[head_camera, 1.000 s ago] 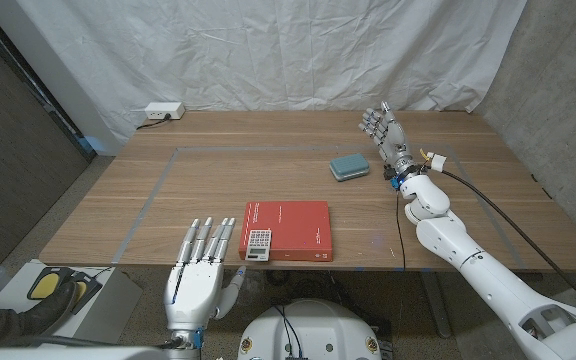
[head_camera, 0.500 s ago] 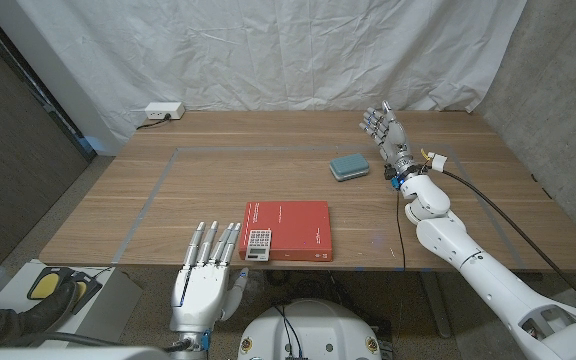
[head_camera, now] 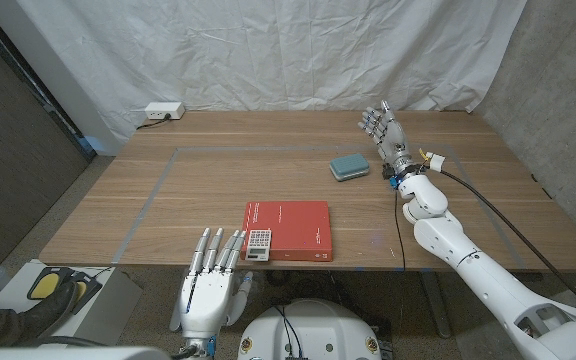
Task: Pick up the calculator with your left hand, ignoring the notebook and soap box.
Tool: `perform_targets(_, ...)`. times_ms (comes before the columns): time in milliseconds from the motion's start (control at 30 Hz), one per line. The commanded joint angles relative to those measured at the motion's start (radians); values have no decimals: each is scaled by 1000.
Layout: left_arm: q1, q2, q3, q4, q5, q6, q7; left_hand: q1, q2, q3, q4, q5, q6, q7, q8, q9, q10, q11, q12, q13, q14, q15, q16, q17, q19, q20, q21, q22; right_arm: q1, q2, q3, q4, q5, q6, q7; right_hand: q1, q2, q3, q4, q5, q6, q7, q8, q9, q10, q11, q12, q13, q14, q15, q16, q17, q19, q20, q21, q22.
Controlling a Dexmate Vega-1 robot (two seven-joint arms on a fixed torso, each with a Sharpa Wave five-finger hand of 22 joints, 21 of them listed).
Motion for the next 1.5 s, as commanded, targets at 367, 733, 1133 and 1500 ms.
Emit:
perform_targets(367,45,-193,-145,128,112,-221,28,30,7,1,7,14,58,-17,19,4,55,-3,11,4,45,-141,10,5,20,-112,9,3,4,10,-4,10,0,8,7,5,1,-1,-4,-1,3,-6,-4,5,13,-2,-2,6,9,1,2,3,9,-7,-5,4)
perform_targets(733,16,-182,-122,144,82,-211,28,36,10,2,7,15,68,-20,22,3,65,-4,11,4,53,-143,10,5,25,-108,9,3,3,9,-3,12,1,6,8,5,1,-2,-5,-1,2,-6,-4,5,14,-4,-3,6,10,-1,2,3,11,-8,-7,4)
perform_targets(1133,10,-264,-179,197,141,-313,28,52,18,5,7,16,107,-31,33,3,100,-4,14,4,74,-154,11,5,34,-104,10,3,8,12,-1,29,8,7,17,5,2,-3,-5,-1,2,-5,-4,5,13,-4,-4,6,12,0,1,3,13,-7,-9,5)
perform_targets(1500,-2,-300,-199,227,140,-361,28,74,27,10,5,16,144,-39,42,2,135,-5,15,4,94,-164,11,5,45,-107,11,3,20,21,-2,49,12,13,29,5,2,-3,-5,-1,2,-6,-4,5,14,-4,-4,6,12,0,1,3,14,-7,-10,5)
